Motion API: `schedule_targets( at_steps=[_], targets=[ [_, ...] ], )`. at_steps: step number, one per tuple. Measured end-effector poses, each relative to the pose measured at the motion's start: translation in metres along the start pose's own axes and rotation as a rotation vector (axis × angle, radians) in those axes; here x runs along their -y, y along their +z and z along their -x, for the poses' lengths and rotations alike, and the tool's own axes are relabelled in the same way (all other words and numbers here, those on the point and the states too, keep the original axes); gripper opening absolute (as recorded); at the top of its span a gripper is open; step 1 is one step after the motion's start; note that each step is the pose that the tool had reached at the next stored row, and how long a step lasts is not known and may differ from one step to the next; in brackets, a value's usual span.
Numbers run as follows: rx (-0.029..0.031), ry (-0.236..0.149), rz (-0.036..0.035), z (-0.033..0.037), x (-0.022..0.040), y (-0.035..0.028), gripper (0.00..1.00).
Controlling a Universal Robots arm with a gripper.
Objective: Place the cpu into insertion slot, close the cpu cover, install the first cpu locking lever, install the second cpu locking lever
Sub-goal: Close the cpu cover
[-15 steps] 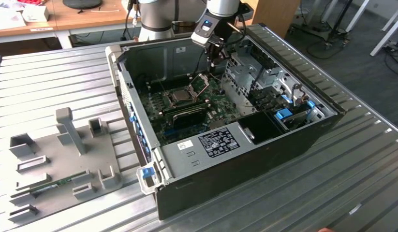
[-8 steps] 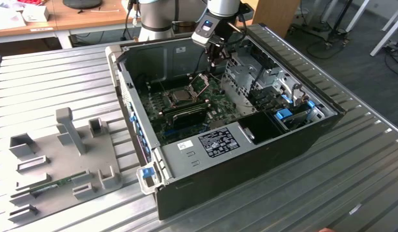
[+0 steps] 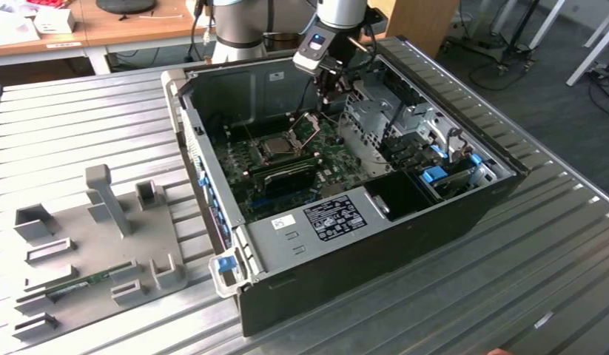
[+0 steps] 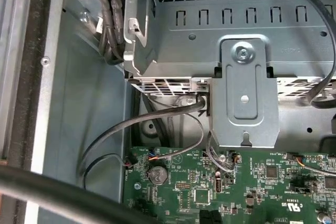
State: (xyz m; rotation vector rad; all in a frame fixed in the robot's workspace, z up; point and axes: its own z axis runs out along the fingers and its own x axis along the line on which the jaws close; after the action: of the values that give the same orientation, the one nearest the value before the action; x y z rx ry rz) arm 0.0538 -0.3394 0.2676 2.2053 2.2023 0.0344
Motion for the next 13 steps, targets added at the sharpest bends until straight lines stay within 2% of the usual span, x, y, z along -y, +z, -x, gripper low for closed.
schedule_targets(
  at_steps=[13],
  targets=[
    [0.0,0.0,0.0,0.0,0.0005,0.0142,0.1]
  ],
)
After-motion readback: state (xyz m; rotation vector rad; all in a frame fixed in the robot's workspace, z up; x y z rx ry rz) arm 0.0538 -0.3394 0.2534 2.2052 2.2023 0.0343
